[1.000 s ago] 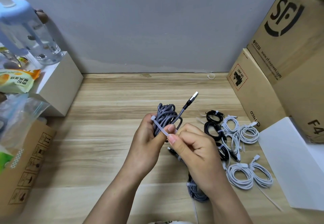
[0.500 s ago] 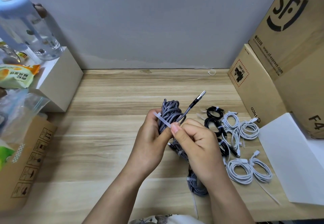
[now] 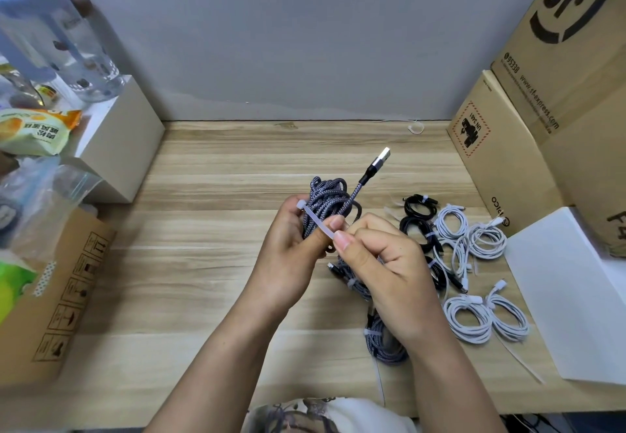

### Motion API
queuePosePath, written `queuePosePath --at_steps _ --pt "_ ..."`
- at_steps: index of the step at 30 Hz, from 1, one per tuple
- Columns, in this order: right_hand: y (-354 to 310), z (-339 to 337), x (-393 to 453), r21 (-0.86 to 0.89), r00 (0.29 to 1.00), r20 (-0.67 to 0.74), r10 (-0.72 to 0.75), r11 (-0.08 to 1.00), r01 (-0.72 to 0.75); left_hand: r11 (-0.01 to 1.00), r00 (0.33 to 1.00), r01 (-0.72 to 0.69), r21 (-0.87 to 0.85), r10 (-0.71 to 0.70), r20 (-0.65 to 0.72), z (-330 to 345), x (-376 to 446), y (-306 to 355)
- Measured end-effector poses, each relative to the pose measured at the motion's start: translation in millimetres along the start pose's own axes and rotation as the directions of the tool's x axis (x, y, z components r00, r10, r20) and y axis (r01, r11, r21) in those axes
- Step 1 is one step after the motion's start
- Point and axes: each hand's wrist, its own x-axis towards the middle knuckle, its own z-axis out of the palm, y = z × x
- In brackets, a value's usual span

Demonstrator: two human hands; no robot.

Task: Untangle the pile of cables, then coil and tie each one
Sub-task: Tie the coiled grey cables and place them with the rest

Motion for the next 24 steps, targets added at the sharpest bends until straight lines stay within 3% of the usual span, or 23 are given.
queuePosePath --at_steps 10,14,16,21,24 --pt "-0.4 -0.3 0.5 0.004 1.000 0.018 0.001 1.000 -0.001 1.000 1.000 -0.004 0.030 0.004 0.007 0.9 -1.3 0.1" --pt "-1.5 -1.3 1.7 0.025 1.000 0.011 0.027 0.999 -0.028 0.989 0.999 -0.043 0.140 0.043 0.006 0.3 -2.6 -3.2" --pt "-0.3 -0.9 2.0 -0.001 0.999 -0.022 0.035 0.999 -0.035 0.957 0.995 -0.097 0.273 0.096 0.018 0.5 -5.0 -3.1" --pt "-0.1 -0.4 2.9 -0.122 0.982 -0.147 0.120 0.983 -0.139 0.816 0.976 -0.216 0.536 0.184 0.113 4.2 -9.8 -4.2" --pt "0.0 4.0 1.1 -0.382 0.962 -0.265 0.064 0.909 -0.166 0.742 0.974 -0.222 0.632 0.191 0.118 3.8 -8.5 -7.8"
